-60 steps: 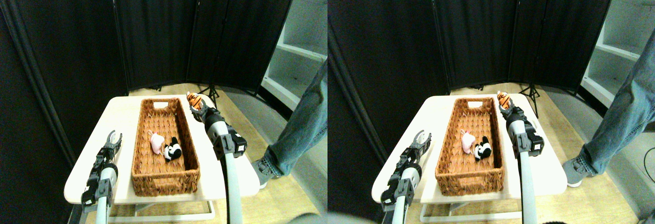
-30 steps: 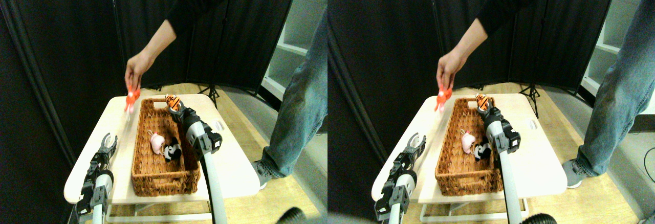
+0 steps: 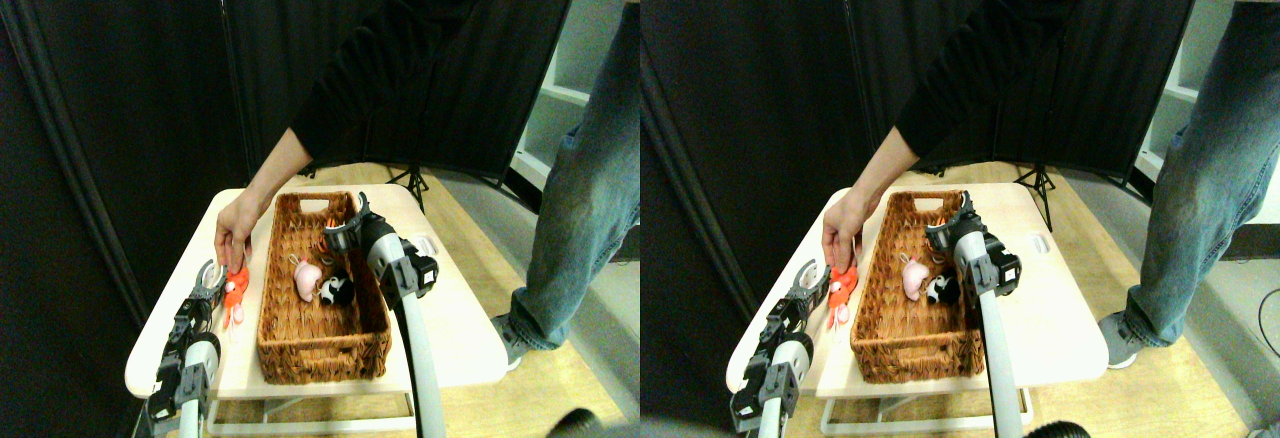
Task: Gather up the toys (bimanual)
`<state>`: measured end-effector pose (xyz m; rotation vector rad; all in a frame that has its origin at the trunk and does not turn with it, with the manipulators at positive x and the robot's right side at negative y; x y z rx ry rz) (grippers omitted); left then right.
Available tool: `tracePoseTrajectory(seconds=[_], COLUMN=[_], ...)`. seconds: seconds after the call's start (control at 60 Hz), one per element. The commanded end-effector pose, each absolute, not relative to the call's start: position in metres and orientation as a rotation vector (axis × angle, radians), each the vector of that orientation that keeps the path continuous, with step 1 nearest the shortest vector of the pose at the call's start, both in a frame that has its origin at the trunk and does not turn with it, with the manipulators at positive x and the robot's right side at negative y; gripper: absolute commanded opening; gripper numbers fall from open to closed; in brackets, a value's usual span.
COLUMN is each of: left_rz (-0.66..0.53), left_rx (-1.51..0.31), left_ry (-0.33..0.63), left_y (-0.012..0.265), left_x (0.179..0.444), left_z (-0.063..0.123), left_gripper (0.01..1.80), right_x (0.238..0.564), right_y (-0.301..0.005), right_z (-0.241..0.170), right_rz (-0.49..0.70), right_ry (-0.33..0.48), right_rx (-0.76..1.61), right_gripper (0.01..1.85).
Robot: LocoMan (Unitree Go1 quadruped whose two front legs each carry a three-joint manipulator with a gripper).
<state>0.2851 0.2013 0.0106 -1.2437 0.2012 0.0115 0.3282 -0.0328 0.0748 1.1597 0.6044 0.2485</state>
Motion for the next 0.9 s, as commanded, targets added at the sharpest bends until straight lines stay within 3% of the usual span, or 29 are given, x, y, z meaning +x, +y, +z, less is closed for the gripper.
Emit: tracePoseTrajectory(seconds=[0.017, 0.167, 0.3, 0.333, 0.483, 0.633, 0.75, 0.9], left_rz=[-0.052, -0.042, -0.037, -0.036, -0.064, -0.078, -0.092, -0.117], left_rx=[-1.232, -1.229, -1.238, -1.240, -1.201, -1.185, -1.201, -1.198], left_ry=[0.182, 0.175, 0.182, 0.180, 0.187, 0.192, 0.224, 0.259], left_y=[0.197, 0.196, 0.196, 0.195, 0.190, 0.183, 0.178, 0.171], left_x=[0.289, 0.289, 0.290, 0.290, 0.293, 0.295, 0.299, 0.306], left_z=[0.018, 0.018, 0.019, 0.020, 0.022, 0.025, 0.028, 0.029], left_gripper=[0.15, 0.18, 0.18, 0.19, 0.27, 0.40, 0.53, 0.66], right_x=[0.333, 0.333, 0.331, 0.332, 0.335, 0.334, 0.332, 0.332], right_y=[-0.033, -0.039, -0.053, -0.066, -0.098, -0.126, -0.143, -0.163], right_z=[0.076, 0.078, 0.084, 0.088, 0.092, 0.090, 0.085, 0.075], right_rz=[0.291, 0.277, 0.226, 0.225, 0.166, 0.188, 0.089, 0.091], right_ry=[0.588, 0.574, 0.532, 0.484, 0.401, 0.280, 0.260, 0.220], right_rx=[1.115, 1.135, 1.232, 1.207, 1.189, 1.044, 1.131, 1.056], right_gripper=[0.97, 0.98, 0.63, 0.39, 0.10, 0.01, 0.01, 0.01])
